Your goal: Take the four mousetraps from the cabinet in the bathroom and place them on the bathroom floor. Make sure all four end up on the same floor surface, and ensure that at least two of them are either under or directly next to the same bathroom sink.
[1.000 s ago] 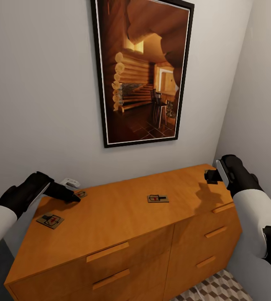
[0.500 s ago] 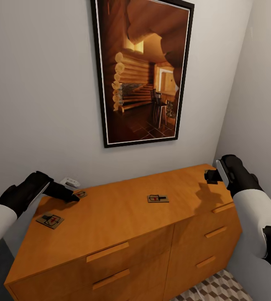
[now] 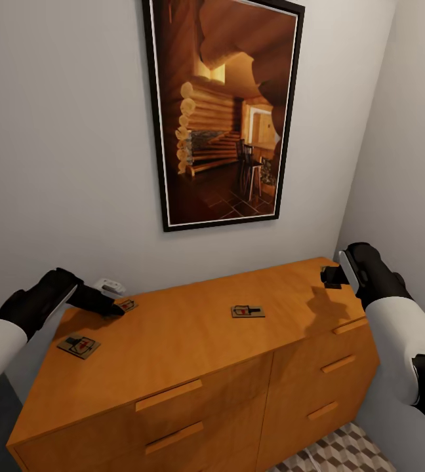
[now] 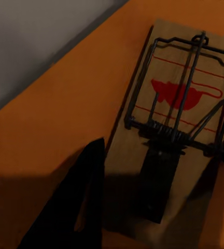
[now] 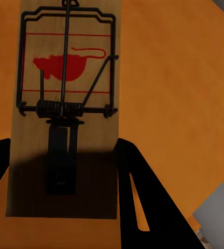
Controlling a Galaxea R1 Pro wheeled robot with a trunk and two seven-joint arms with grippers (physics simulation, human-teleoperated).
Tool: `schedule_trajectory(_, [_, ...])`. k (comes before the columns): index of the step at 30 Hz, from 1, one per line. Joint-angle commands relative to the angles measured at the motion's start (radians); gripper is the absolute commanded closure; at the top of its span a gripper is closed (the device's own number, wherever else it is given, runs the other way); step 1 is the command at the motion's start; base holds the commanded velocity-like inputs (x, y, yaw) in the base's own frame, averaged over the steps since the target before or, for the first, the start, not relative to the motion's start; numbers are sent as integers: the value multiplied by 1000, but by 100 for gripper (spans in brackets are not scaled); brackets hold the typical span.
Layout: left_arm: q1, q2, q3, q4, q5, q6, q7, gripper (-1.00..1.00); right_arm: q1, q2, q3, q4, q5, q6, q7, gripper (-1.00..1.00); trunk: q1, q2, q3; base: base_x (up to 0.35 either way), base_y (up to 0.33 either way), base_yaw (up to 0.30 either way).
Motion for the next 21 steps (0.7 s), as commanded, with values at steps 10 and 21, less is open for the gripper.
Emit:
schedule_trajectory(10, [38, -11, -6, 12, -10, 3, 1, 100, -1, 1, -2, -1, 3, 4, 3, 100, 0, 0, -1, 0, 0, 0])
schedule_trajectory(21, [38, -4, -5, -123, -10, 15, -115, 100, -1, 1, -2, -1, 3, 4, 3, 100, 0, 0, -1, 0, 0, 0])
